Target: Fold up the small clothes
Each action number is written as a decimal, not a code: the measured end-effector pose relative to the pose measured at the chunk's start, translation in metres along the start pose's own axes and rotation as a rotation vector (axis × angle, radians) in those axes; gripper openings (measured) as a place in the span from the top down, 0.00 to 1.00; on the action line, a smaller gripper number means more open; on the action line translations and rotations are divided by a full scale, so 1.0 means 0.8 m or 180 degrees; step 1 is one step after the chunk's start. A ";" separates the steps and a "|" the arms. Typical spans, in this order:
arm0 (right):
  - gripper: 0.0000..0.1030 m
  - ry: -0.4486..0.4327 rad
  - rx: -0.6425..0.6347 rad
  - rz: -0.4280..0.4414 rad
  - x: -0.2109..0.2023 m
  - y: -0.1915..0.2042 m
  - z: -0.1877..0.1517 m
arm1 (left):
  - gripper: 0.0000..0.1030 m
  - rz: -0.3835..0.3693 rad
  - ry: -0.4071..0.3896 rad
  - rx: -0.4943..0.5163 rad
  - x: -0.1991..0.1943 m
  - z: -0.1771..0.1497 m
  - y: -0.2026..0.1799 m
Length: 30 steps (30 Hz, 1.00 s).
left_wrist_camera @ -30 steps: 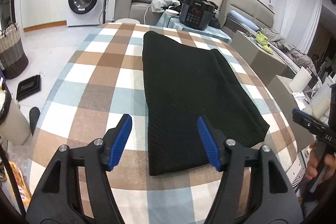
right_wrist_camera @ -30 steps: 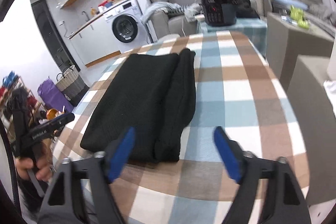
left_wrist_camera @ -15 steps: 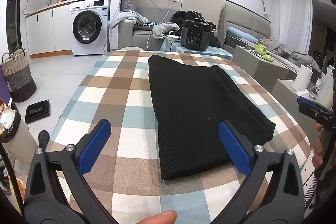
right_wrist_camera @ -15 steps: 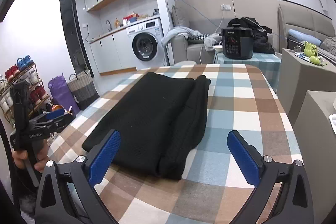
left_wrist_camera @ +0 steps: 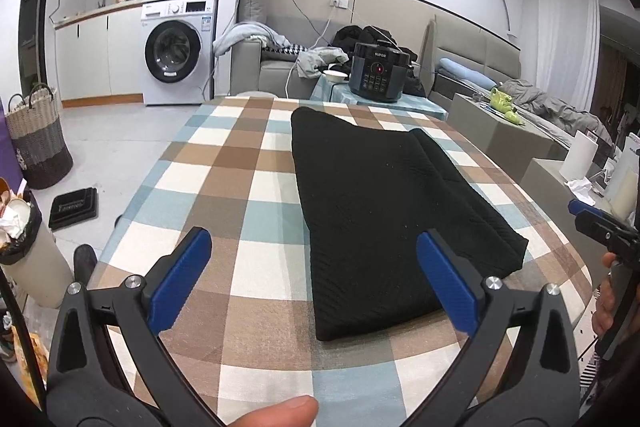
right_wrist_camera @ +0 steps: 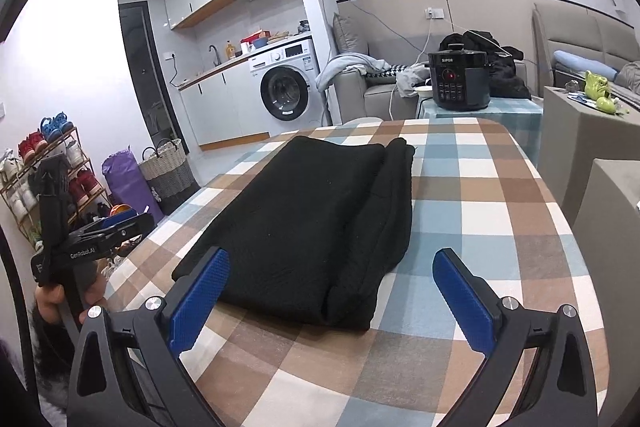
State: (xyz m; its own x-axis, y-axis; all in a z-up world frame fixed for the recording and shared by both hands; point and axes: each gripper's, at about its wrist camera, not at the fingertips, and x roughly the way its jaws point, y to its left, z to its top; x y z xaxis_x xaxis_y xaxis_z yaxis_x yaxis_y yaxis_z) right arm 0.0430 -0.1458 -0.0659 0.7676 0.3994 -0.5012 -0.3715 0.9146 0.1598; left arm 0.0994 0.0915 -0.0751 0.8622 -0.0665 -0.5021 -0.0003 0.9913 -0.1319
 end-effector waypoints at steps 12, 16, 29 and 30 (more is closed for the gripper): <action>0.00 -0.0091 -0.0009 0.0047 -0.007 0.003 0.003 | 0.01 0.0021 -0.0041 0.0020 -0.002 0.001 0.000; 0.00 -0.0101 -0.0012 0.0053 -0.008 0.004 0.003 | 0.01 0.0020 -0.0040 0.0006 -0.002 0.001 0.001; 0.00 -0.0097 0.0010 0.0072 -0.008 0.004 0.003 | 0.01 0.0004 -0.0035 -0.0021 -0.007 0.003 0.003; 0.00 -0.0095 0.0025 0.0086 -0.007 0.003 0.003 | 0.01 0.0004 -0.0037 -0.0023 -0.007 0.003 0.002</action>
State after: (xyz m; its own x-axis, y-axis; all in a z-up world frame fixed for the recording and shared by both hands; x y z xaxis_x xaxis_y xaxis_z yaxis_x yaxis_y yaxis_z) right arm 0.0394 -0.1459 -0.0608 0.7727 0.4256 -0.4710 -0.3883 0.9039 0.1797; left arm 0.0960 0.0942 -0.0703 0.8680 -0.0640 -0.4924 -0.0050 0.9905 -0.1375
